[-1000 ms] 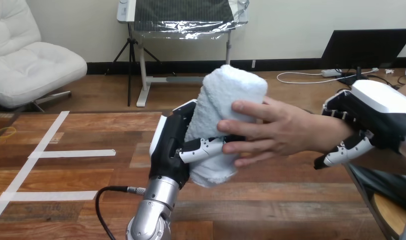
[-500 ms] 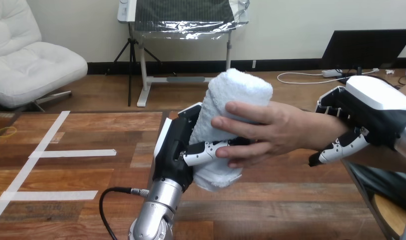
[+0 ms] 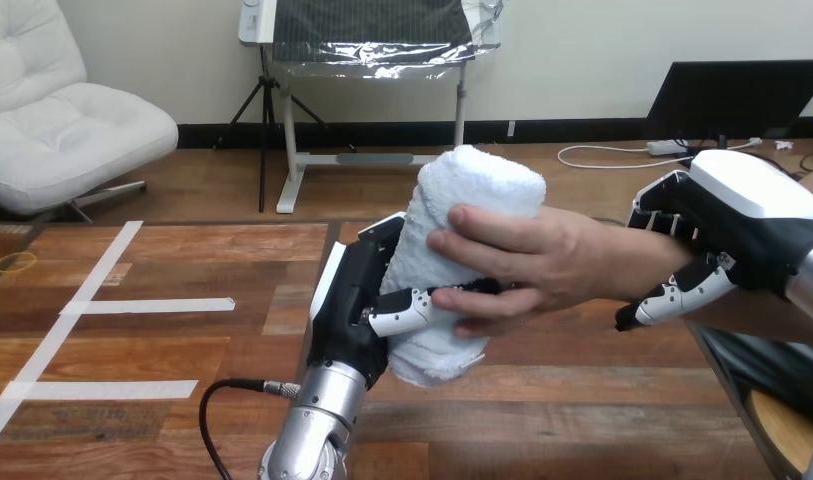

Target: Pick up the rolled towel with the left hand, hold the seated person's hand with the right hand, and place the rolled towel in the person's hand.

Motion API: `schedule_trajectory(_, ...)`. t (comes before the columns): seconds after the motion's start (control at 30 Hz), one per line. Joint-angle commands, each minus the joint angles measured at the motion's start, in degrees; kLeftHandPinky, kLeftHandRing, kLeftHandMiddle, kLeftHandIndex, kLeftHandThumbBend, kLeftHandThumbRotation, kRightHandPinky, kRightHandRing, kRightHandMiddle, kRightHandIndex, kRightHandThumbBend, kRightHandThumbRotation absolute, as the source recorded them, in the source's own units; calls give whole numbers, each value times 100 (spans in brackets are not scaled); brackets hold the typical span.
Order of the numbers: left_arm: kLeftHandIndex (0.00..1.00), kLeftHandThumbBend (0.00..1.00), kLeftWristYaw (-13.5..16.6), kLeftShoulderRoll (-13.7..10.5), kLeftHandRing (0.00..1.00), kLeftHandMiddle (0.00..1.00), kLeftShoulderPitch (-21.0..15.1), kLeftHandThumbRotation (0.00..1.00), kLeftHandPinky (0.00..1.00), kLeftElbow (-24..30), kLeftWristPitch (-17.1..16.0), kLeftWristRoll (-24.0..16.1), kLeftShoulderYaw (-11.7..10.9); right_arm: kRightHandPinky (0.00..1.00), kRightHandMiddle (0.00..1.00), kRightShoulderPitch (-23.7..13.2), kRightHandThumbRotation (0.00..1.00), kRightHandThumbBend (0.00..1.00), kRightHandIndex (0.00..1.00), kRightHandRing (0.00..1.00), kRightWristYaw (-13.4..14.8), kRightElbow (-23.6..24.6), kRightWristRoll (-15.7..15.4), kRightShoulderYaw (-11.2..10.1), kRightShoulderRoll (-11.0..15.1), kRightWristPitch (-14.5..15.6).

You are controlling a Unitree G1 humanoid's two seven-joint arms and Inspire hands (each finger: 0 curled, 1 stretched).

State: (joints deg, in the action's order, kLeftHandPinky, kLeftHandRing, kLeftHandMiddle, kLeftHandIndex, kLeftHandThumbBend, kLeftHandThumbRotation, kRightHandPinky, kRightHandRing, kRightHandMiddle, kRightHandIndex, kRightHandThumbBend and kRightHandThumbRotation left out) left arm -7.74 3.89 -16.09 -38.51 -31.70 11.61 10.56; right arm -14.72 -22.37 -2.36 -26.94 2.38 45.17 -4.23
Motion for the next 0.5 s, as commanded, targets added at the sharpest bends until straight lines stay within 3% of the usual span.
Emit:
schedule_trajectory(0.0,43,68,-24,979,35,39,-73,0,30,-49,-31,-142,216,30,43,-446,19,93,44,36,-1,27,5,76,-151,96)
schedule_trajectory(0.47,43,68,-90,975,35,39,-45,0,30,37,0,-79,293,29,43,-404,19,93,45,36,-38,121,-13,85,-156,205)
